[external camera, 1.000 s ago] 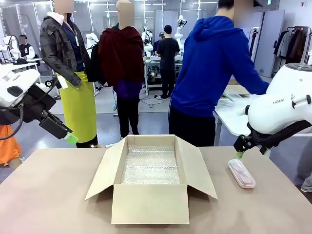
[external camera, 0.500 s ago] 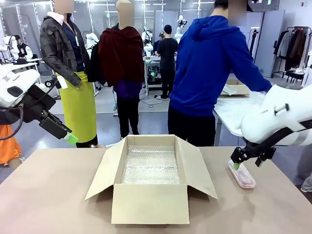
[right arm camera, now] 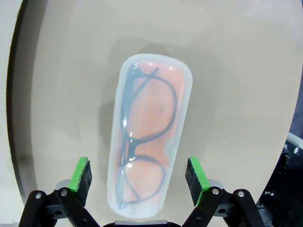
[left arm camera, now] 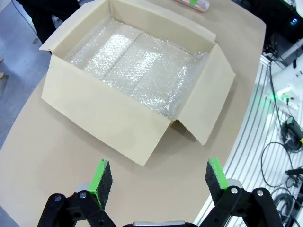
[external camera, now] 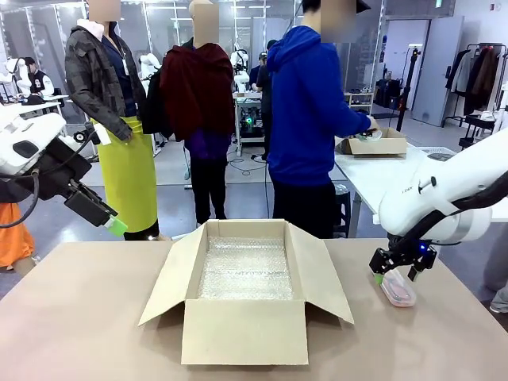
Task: Pack the glasses set securely to prepare it for shipping.
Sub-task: Place the Glasses case inside the Package Box.
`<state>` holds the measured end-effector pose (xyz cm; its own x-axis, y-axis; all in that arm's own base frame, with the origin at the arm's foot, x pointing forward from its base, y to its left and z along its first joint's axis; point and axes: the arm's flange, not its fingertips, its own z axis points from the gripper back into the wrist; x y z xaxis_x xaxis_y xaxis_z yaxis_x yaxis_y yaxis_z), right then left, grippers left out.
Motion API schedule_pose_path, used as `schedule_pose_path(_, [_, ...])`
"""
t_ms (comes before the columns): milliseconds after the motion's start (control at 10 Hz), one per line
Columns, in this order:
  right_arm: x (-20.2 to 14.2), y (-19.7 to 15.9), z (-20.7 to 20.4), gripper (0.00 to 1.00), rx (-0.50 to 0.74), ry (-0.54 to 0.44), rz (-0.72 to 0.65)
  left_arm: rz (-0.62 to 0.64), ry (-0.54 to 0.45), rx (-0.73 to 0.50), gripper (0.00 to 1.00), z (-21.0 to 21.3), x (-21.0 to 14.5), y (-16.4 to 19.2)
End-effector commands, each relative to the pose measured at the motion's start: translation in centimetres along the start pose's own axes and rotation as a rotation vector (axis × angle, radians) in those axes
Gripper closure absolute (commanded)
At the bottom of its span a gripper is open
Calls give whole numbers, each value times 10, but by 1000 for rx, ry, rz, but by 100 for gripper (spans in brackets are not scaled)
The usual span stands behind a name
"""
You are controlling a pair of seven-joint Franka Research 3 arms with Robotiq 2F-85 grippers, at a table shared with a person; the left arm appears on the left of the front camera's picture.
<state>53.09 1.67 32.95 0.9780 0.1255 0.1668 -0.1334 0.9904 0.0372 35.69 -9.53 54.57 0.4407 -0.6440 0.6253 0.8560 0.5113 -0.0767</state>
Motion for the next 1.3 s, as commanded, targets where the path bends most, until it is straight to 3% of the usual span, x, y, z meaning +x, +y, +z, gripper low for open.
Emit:
schedule_pose_path(0, [11,-4,-1,0,14,21,-8,-19,-20,-15,0,2,0,3])
schedule_pose_path(700, [28,-11,-23,4,25,90,-58,-19,-20,-15,0,2,0,3])
schedule_pose_path(1200, [30,-7,-21,54,1,96,-59,-19,-20,-15,0,2,0,3])
